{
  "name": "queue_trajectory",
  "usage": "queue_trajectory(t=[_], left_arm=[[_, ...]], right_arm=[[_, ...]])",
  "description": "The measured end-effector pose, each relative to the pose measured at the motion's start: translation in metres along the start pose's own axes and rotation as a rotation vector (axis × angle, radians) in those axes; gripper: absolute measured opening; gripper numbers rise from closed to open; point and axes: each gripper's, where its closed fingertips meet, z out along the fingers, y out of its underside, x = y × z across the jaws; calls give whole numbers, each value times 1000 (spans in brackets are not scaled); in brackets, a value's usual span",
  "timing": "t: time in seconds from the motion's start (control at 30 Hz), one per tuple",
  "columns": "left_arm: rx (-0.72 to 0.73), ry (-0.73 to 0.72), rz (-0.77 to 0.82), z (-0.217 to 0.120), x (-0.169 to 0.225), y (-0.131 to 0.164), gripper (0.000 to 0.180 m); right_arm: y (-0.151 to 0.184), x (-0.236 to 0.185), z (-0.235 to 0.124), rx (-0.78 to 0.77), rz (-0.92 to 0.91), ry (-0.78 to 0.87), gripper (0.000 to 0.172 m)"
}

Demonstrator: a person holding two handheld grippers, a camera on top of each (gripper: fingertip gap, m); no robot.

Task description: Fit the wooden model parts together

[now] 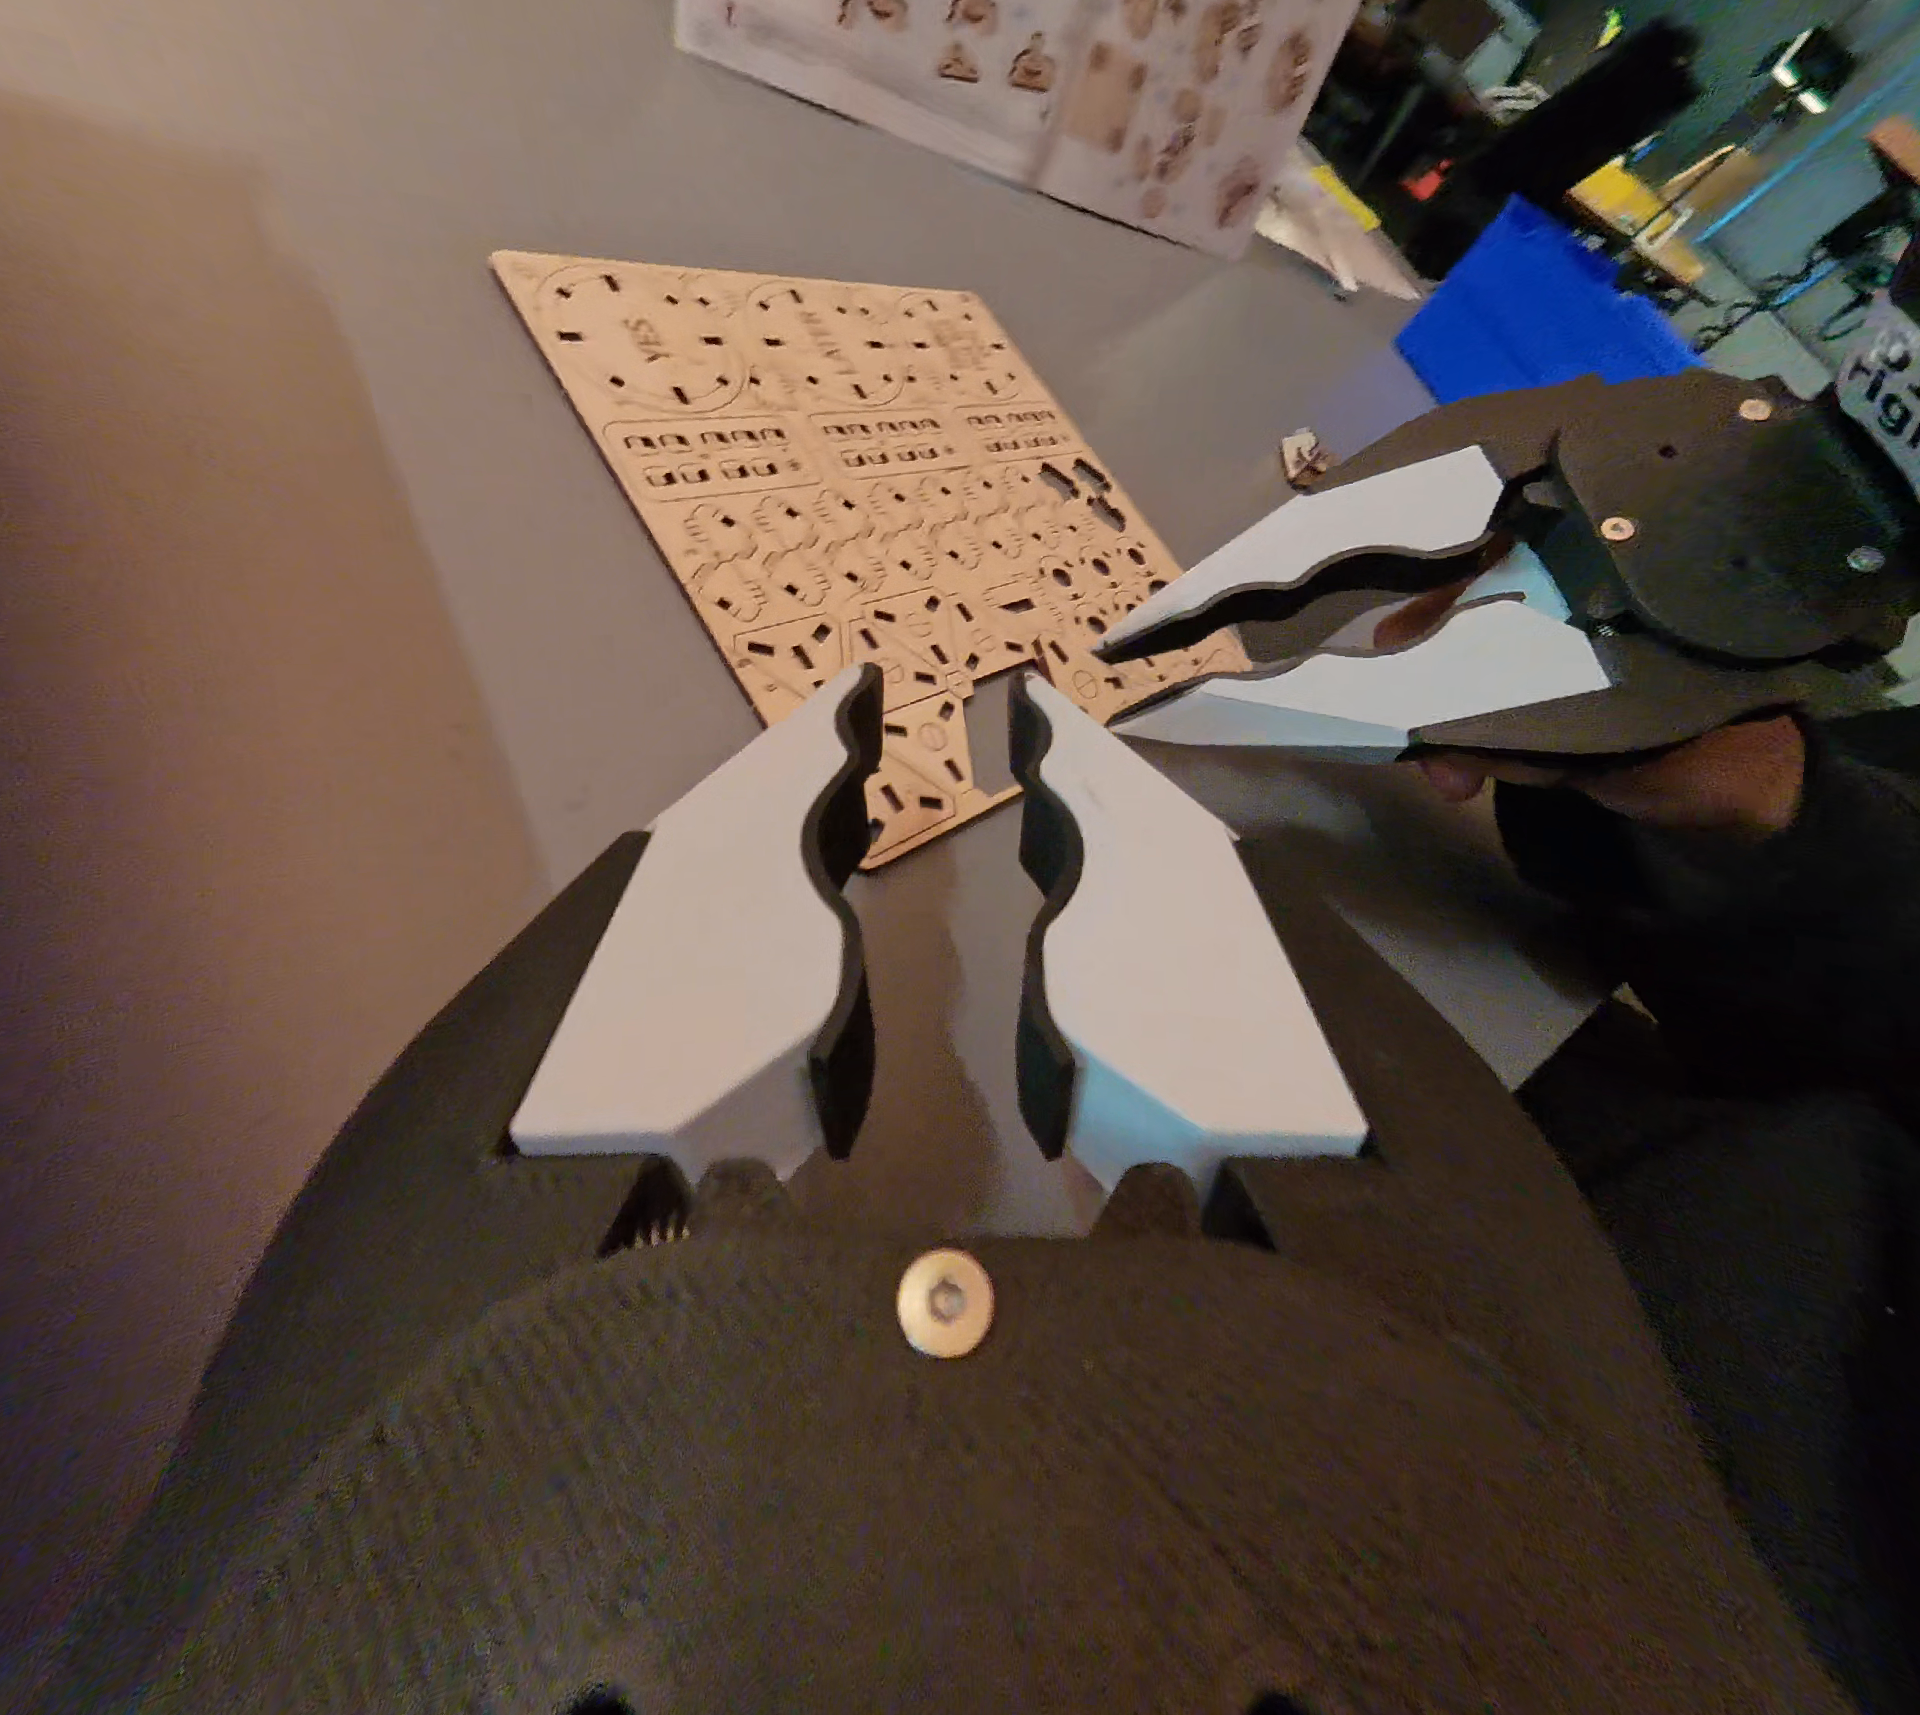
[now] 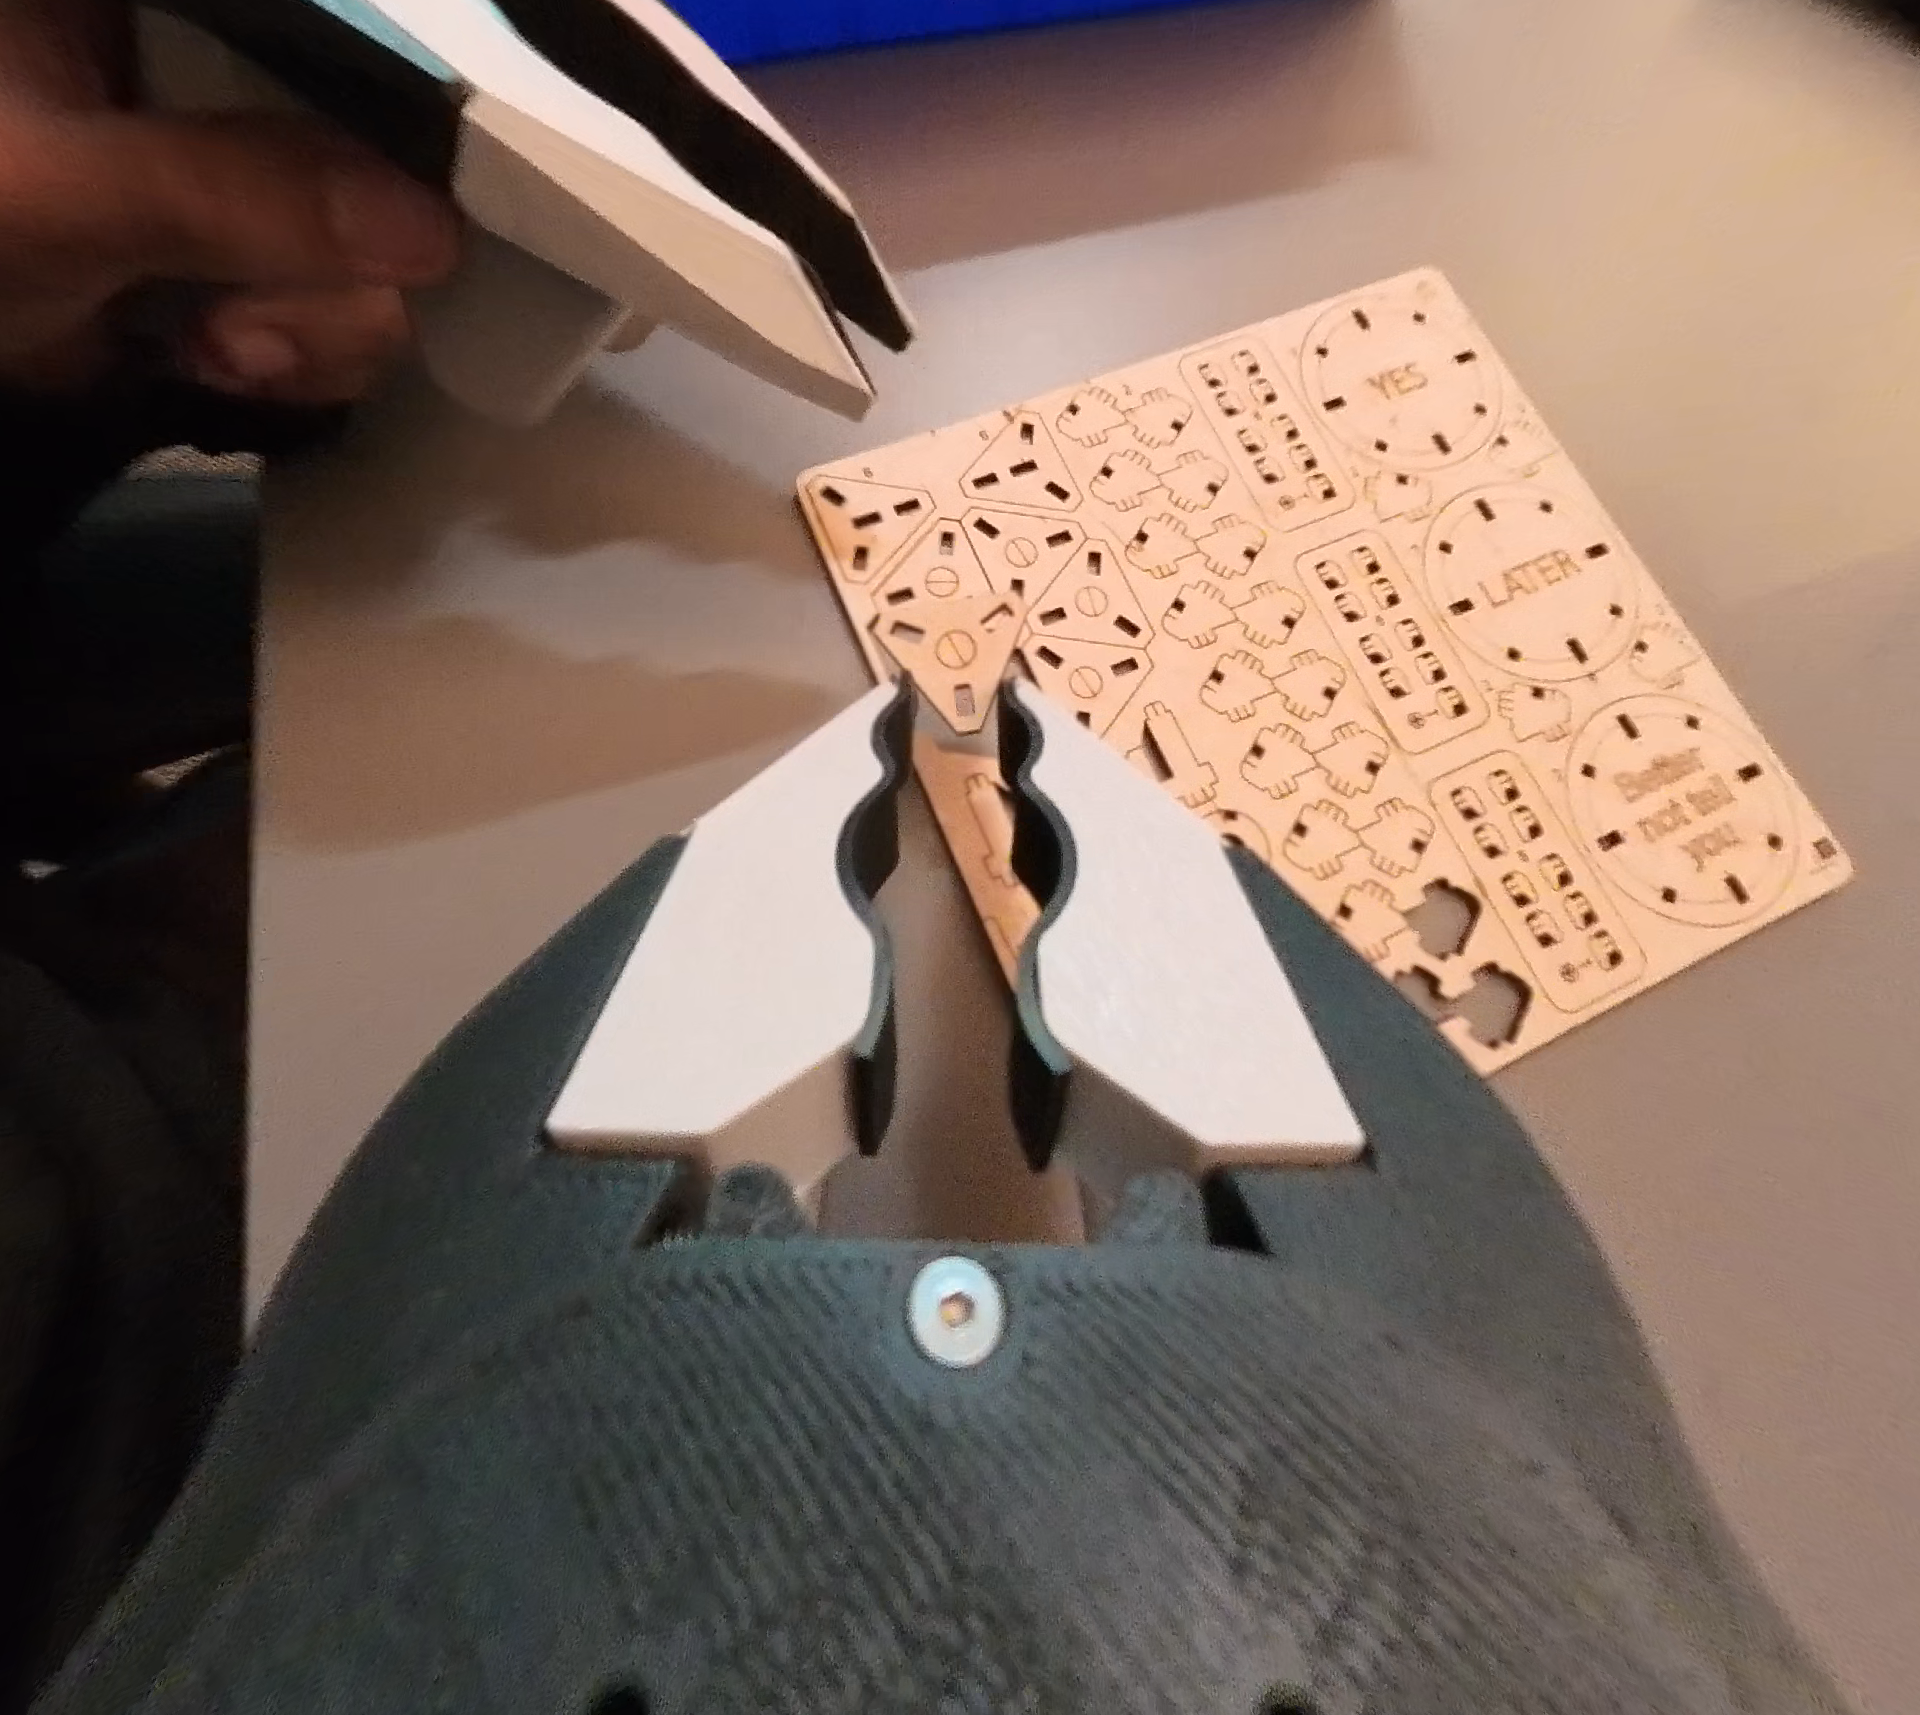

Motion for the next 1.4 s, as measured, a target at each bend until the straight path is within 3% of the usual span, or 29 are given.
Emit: queue_trajectory(t=[0.17,0.5,0.83,1.4], left_arm=[[-20,-23,-20,-1,-6,3,19],[-42,-33,-23,-3,-9,7,17],[-76,-104,-23,-6,-22,12,14],[-105,-86,-36,-4,-21,17,14]], right_arm=[[12,2,17,-113,-39,76,14],[10,-4,18,-149,43,46,22],[12,-6,23,-136,70,-9,20],[7,-8,22,-114,7,-8,9]])
